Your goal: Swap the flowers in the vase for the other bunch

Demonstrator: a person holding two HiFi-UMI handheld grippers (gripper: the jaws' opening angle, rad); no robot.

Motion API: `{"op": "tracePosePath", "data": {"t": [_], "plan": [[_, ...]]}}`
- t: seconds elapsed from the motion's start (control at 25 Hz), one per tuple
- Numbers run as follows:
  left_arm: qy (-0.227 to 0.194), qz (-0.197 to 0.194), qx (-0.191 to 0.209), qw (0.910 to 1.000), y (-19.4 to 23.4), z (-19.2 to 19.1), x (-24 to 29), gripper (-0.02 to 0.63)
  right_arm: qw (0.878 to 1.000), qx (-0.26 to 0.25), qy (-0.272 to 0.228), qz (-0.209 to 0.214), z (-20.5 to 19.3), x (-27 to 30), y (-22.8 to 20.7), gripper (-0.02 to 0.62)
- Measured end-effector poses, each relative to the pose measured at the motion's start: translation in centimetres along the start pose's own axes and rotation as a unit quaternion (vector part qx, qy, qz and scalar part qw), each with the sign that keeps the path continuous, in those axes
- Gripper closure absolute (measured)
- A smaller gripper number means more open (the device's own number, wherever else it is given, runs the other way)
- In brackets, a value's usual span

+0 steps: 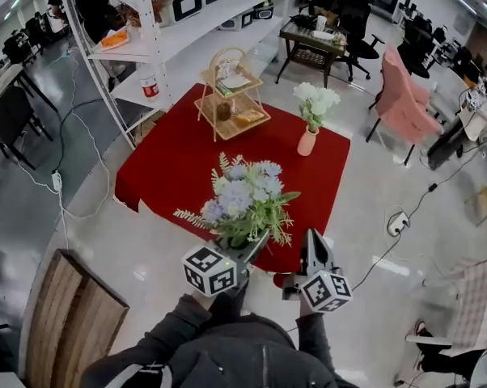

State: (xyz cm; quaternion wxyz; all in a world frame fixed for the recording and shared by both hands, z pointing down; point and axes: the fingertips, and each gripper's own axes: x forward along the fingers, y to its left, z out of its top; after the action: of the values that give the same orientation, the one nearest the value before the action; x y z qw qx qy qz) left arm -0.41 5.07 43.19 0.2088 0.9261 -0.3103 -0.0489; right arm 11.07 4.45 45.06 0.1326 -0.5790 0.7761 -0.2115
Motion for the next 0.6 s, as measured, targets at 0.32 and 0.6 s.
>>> {"op": "tracePosePath", "data": {"t": [0.32, 0.6], "plan": [[0.007, -0.009, -0.004, 0.9999, 2.9, 2.3, 3.8, 0.575, 1.000, 0.000, 0.001, -0.011, 1.8, 4.5, -1.7, 0.583], [0.010, -0.015, -0.005, 0.9998, 6.0, 4.2, 6.7, 0.575, 1.000, 0.000, 0.003, -0.023, 2.8, 8.5, -2.9, 0.583]]}}
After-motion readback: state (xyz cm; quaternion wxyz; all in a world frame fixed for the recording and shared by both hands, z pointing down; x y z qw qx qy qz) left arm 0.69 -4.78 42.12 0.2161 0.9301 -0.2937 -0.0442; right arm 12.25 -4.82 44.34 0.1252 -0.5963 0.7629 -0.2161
